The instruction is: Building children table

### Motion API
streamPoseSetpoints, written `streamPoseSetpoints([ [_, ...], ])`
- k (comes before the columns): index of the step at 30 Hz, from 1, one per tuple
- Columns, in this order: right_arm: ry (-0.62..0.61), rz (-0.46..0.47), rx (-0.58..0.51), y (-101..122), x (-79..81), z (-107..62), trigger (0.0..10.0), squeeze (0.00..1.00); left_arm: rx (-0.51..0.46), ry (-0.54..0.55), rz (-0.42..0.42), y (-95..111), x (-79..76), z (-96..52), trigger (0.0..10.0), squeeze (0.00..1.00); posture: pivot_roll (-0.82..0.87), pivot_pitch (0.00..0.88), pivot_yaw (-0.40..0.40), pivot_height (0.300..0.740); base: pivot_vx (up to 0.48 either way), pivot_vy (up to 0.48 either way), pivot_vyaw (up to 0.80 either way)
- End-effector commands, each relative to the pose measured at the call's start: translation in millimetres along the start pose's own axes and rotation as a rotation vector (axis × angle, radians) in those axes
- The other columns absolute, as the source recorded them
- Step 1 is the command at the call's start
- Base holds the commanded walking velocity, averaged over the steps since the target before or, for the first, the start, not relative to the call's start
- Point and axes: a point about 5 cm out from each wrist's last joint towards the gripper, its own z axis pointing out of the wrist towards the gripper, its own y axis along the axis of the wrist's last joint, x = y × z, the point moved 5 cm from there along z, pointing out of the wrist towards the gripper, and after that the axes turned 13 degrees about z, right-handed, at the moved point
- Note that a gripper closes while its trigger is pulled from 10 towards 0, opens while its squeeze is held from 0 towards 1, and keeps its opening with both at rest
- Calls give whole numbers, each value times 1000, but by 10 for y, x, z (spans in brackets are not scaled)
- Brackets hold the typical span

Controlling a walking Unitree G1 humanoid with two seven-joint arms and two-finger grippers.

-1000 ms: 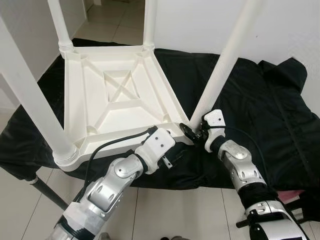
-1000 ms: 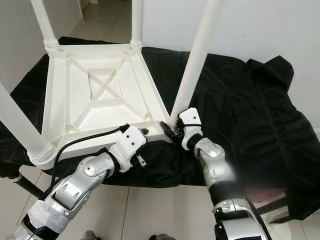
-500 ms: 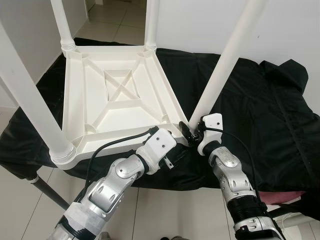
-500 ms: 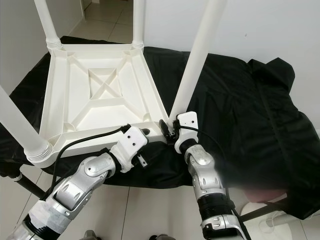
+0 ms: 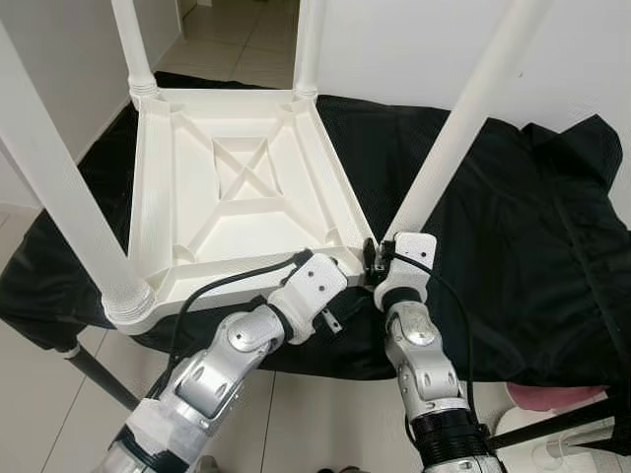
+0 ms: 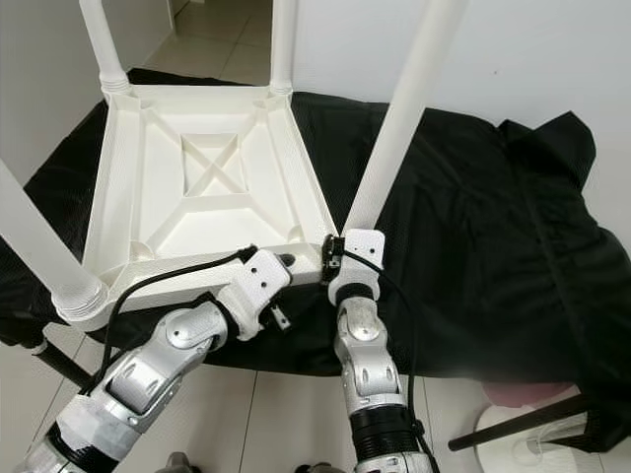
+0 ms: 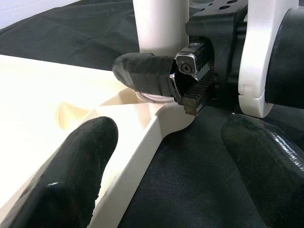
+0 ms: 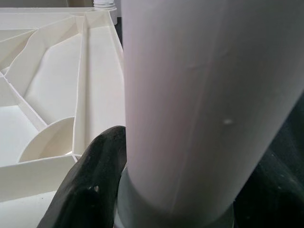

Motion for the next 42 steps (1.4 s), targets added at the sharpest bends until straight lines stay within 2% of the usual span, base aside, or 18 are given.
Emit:
streamPoseSetpoints([
  [1,-71,1,25,-54,-185,-30,10000,0,-4,-75,7,-21,-106,-10,10000,0,57,79,-113,740,0,0,0],
  [4,-89,-14,23,-40,-253,-26,10000,0,1,-70,11,-33,-90,-21,10000,0,58,78,-114,740,0,0,0],
  [5,-90,-12,15,-18,-259,-25,10000,1000,2,-68,11,-35,-85,-22,10000,0,59,77,-115,740,0,0,0],
  [10,-58,5,-1,31,-225,-24,10000,1000,1,-67,12,-33,-87,-21,10000,0,59,76,-115,740,0,0,0],
  [15,-2,-51,-20,133,-333,5,10000,1000,-1,-69,11,-27,-100,-22,10000,0,56,75,-113,740,0,0,0],
  [16,18,-69,-20,147,-355,17,10000,267,-2,-70,11,-26,-98,-22,10000,0,56,75,-112,740,0,0,0],
  [17,40,-76,-23,164,-365,28,10000,0,-2,-70,11,-25,-94,-22,10000,0,56,76,-111,740,0,0,0],
  [20,134,-101,-15,200,-350,61,10000,0,-1,-72,13,-27,-85,-24,10000,0,54,76,-104,740,0,0,0],
  [29,302,-149,17,270,-291,156,10000,0,-2,-73,18,-22,-74,-19,10000,0,54,74,-97,740,0,0,0],
  [32,438,-201,21,305,-150,157,10000,0,-3,-74,19,-19,-70,-15,10000,0,54,74,-93,740,0,0,0],
  [33,438,-201,21,305,-150,157,10000,0,-3,-74,19,-19,-70,-15,10000,0,54,74,-93,740,0,0,0],
  [35,524,-236,37,293,-70,130,10000,0,-3,-74,22,-17,-68,-14,10000,0,58,75,-94,740,0,0,0],
  [39,568,-258,58,254,-62,105,10000,0,-2,-70,22,-16,-51,-21,10000,0,61,77,-94,740,0,0,0],
  [40,568,-247,75,221,-95,95,4824,0,-1,-67,21,-20,-44,-30,10000,0,65,79,-95,740,0,0,0],
  [41,568,-247,75,221,-95,95,4824,0,-1,-67,21,-20,-44,-30,10000,0,65,79,-95,740,0,0,0],
  [42,566,-248,82,201,-115,86,0,0,0,-66,20,-20,-47,-34,10000,0,66,82,-95,740,0,0,0],
])
